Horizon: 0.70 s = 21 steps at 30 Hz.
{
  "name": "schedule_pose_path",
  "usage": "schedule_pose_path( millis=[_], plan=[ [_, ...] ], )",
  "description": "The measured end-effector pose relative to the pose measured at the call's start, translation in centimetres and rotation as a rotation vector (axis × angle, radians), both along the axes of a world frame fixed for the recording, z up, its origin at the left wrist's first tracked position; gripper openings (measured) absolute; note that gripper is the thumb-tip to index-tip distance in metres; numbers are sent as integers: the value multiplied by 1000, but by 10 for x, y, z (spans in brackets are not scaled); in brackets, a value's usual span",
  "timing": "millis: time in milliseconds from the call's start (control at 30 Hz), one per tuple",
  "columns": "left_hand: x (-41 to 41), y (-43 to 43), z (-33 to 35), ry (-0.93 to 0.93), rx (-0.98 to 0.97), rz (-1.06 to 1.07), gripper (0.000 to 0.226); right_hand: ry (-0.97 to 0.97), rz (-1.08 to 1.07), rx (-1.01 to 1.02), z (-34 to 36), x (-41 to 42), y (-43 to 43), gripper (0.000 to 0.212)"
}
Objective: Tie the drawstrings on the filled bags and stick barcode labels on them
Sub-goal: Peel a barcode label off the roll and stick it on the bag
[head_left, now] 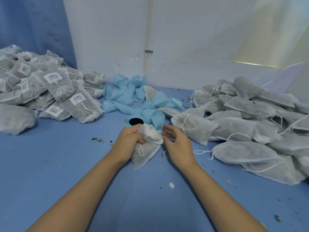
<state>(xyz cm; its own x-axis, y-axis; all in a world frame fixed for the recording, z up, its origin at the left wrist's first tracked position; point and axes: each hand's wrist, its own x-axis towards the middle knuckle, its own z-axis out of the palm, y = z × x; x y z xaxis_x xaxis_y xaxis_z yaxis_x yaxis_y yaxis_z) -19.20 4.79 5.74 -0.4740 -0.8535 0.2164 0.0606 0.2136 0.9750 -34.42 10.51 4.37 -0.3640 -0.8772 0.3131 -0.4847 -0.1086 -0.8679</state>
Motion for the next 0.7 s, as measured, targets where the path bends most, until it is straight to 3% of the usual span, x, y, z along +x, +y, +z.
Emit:
schedule_pose_path(
  millis=[233, 333, 700],
  plan=[
    [-2, 0, -1, -4, 5, -19, 26, -177, 68, -56, 3, 1, 3, 17],
    [-2, 1, -1, -4, 7, -27, 21, -191, 87, -71, 3, 1, 3, 16],
    [-4, -1, -4, 19, -4, 52, 39, -458, -1, -78, 3, -5, -1, 17]
  ],
)
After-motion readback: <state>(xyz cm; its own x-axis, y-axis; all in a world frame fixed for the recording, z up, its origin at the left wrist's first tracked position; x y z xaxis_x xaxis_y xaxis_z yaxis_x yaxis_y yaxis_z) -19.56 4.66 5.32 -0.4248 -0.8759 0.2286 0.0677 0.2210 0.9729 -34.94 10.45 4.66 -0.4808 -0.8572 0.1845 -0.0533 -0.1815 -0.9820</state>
